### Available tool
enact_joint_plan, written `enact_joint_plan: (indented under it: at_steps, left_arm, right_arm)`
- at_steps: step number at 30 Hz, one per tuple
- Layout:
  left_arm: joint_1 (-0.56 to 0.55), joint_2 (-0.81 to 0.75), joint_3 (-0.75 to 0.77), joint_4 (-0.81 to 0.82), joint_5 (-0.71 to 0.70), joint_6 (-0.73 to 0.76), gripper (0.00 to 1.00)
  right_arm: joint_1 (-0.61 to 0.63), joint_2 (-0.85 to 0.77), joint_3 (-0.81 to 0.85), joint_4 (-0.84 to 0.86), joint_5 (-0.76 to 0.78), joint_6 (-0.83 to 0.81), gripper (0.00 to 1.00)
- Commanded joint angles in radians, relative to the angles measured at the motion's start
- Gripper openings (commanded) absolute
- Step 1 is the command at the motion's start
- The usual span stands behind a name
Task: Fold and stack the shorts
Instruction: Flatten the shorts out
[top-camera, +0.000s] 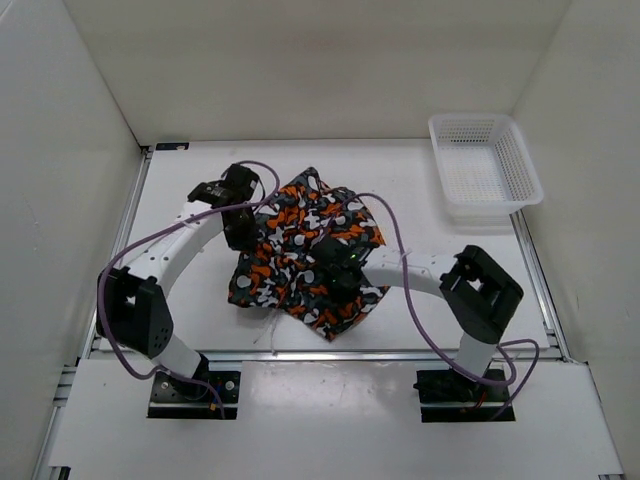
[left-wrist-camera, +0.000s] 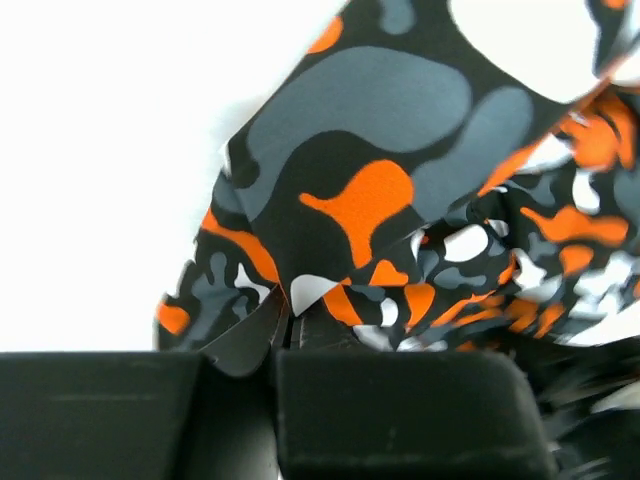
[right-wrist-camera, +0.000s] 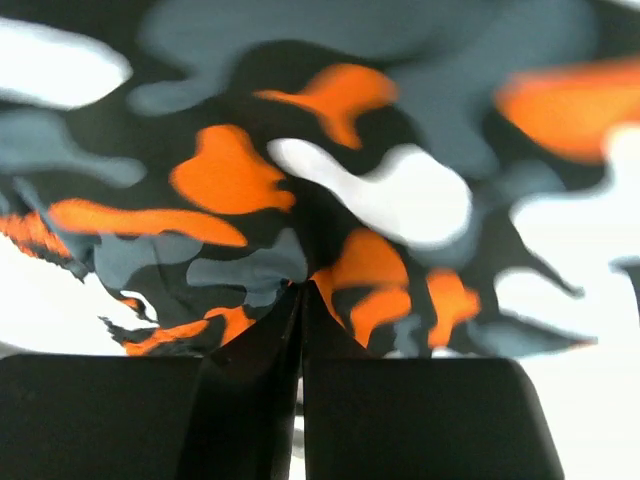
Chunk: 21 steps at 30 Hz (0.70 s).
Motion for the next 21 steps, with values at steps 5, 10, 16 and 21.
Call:
enact_joint_plan:
  at_steps: [5,10,16,21]
  left_arm:
    - [-0.139,-0.039,0.266,-0.178,-0.126,0.03,0.1]
    - [-0.272,0.016,0.277,-0.099,0.119,0.068,0.85]
    - [-0.305,0.124,0.351,-0.213,-0.041,0.081,1.0]
    - [-0.191,0.075,0.311,-0.154,-0.08,0.072,0.8]
  right_arm:
    - [-0.355,-0.231,0.018,-0.071,0.182,-0.141,0.01]
    - [-0.605,-0.217,0.134,-0.097,0.164,-0.196,0.08]
    - [-0.656,-0.314,0.194,-0.149,0.07,-0.195,0.83]
    - [-0.603,-0.473,-0.004,-0.14,-0.111,-0.062,0.57]
